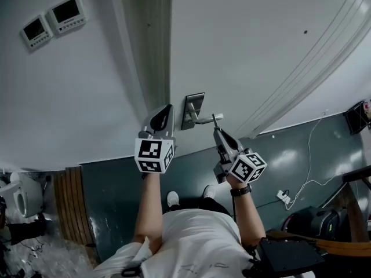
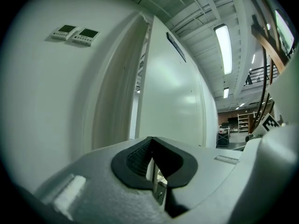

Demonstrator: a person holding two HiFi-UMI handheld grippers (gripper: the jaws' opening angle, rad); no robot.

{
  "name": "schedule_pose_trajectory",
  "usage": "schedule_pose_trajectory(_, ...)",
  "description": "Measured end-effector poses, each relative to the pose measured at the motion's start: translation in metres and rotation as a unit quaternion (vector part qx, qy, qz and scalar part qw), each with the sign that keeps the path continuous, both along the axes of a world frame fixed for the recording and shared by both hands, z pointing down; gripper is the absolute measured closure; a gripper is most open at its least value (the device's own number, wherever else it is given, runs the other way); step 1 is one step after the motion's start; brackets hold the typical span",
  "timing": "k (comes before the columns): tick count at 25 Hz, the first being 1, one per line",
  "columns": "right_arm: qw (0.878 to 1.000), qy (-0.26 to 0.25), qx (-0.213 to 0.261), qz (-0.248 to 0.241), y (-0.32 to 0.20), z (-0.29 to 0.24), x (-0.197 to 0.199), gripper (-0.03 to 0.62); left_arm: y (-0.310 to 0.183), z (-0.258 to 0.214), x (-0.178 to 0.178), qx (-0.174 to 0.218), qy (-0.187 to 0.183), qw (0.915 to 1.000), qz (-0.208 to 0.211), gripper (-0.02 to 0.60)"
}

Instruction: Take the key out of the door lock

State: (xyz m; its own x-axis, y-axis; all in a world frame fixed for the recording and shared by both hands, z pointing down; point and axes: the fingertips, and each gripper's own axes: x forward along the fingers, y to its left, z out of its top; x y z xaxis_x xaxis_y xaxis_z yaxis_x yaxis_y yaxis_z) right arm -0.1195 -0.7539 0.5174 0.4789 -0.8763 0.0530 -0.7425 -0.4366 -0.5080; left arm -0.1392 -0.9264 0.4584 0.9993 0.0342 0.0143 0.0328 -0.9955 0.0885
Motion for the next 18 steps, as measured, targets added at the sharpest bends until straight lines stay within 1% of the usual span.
schedule_pose_trajectory(3,0.999,0.052,-0.009,-0.008,-0.003,-0.027,-0.006,0.565,0.024,-0.003,-0.007,0.007,0.000,0.9999,0.010,0.581)
schedule_pose_trajectory(6,0.995,0.093,-0.015,-0.025,-0.002,-0.047,-0.015,0.565,0.047,-0.011,-0.013,0.018,0.005,0.9998,0.006,0.581)
schedule_pose_trajectory(9,0.992,0.120,-0.019,-0.040,0.013,-0.060,-0.025,0.565,0.069,-0.021,-0.023,0.024,0.011,0.9995,-0.017,0.581)
schedule_pose_trajectory(14,0.986,0.155,-0.027,-0.050,0.063,-0.083,-0.030,0.565,0.112,-0.037,-0.049,0.000,0.027,0.9977,-0.062,0.581)
schedule_pose_trajectory(16,0.984,0.169,-0.028,-0.052,0.079,-0.089,-0.029,0.565,0.132,-0.039,-0.055,0.006,0.025,0.9972,-0.070,0.581)
schedule_pose_trajectory(18,0.983,0.172,-0.022,-0.057,0.087,-0.094,-0.032,0.565,0.147,-0.040,-0.062,0.017,0.021,0.9966,-0.077,0.581)
